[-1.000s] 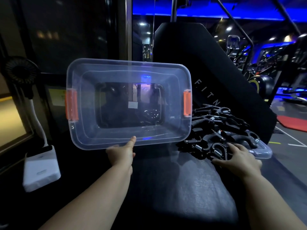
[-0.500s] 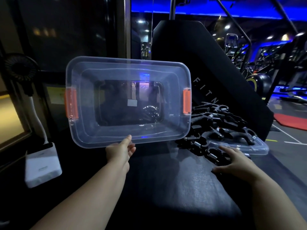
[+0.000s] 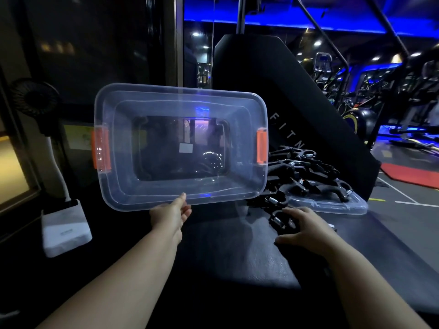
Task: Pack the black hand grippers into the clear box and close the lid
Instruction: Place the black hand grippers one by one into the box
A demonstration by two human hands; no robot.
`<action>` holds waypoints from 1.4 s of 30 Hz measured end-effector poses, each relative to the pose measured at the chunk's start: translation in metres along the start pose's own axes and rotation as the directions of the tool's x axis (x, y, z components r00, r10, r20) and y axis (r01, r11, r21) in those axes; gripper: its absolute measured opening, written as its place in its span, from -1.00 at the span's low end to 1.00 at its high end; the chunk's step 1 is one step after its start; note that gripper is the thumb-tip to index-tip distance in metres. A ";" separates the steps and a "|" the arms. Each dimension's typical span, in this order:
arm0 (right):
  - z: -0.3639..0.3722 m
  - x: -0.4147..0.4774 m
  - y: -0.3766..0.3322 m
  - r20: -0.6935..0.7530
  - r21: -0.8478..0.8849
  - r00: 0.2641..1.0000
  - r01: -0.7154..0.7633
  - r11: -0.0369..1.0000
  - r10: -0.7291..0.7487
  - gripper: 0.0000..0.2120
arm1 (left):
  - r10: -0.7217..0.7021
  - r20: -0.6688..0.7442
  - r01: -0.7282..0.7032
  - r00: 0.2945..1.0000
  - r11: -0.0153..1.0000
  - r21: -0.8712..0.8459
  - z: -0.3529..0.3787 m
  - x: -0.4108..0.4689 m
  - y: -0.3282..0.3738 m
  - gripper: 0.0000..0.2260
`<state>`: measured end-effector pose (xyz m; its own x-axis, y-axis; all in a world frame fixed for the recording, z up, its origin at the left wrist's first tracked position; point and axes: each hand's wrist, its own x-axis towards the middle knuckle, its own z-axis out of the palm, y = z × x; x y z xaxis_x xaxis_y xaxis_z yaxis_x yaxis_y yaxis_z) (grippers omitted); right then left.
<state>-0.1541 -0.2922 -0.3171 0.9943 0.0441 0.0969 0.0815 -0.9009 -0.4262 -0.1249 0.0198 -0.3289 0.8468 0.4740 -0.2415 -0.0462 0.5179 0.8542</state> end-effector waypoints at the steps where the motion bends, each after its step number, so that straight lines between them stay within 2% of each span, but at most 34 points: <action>1: 0.001 -0.001 -0.001 0.009 -0.009 1.000 -0.022 1.000 0.022 0.03 | -0.002 0.007 0.002 1.000 1.000 -0.003 -0.001 0.000 0.000 -0.84; 3: -0.001 -0.004 -0.003 0.035 -0.031 0.996 -0.084 0.996 0.085 0.16 | -0.005 0.020 0.005 1.000 1.000 -0.005 -0.001 -0.001 0.000 -0.84; 5: -0.004 -0.006 -0.006 0.056 -0.062 0.991 -0.115 0.991 0.118 0.18 | -0.001 0.028 0.001 1.000 1.000 0.000 -0.001 -0.001 -0.001 -0.84; 13: -0.007 -0.008 -0.025 -0.032 -0.141 0.998 -0.054 0.989 0.050 -0.25 | 0.044 0.032 -0.044 0.999 0.999 0.017 -0.003 0.000 -0.004 -0.80; 18: -0.010 -0.004 -0.046 -0.178 0.071 0.983 0.052 0.996 -0.039 -0.73 | 0.052 0.033 -0.052 0.998 0.999 0.002 -0.004 0.000 -0.003 -0.75; 22: -0.010 0.001 -0.070 -0.393 0.321 0.919 0.162 0.933 -0.024 -0.96 | 0.058 0.031 -0.057 0.998 0.998 -0.019 -0.004 -0.001 -0.003 -0.69; 24: -0.006 0.005 -0.079 -0.440 0.403 0.898 0.185 0.896 0.012 -0.96 | 0.059 0.026 -0.059 0.998 0.998 -0.020 -0.004 -0.002 -0.003 -0.68; 28: 0.004 0.009 -0.086 -0.411 0.391 0.911 0.165 0.905 0.012 -0.76 | 0.052 0.022 -0.051 0.998 0.997 -0.053 -0.007 -0.003 -0.001 -0.66; 35: -0.005 0.023 -0.085 -0.403 0.266 0.911 0.028 0.964 0.085 -0.81 | 0.022 0.047 -0.018 0.999 0.996 -0.083 -0.009 -0.002 0.001 -0.70; 37: -0.006 0.027 -0.091 -0.445 0.314 0.891 0.062 0.948 0.090 -0.83 | 0.015 0.040 -0.011 0.999 0.996 -0.083 -0.009 -0.001 0.000 -0.71; 42: -0.013 0.046 -0.120 -0.581 0.508 0.807 0.253 0.823 0.110 -0.80 | 0.025 0.041 -0.020 0.999 0.994 -0.107 -0.009 -0.003 -0.001 -0.71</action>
<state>-0.1189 -0.1874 -0.2498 0.7712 -0.3145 0.5534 0.3538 -0.5109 -0.7834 -0.1321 0.0243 -0.3331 0.8663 0.4572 -0.2014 -0.1198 0.5814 0.8047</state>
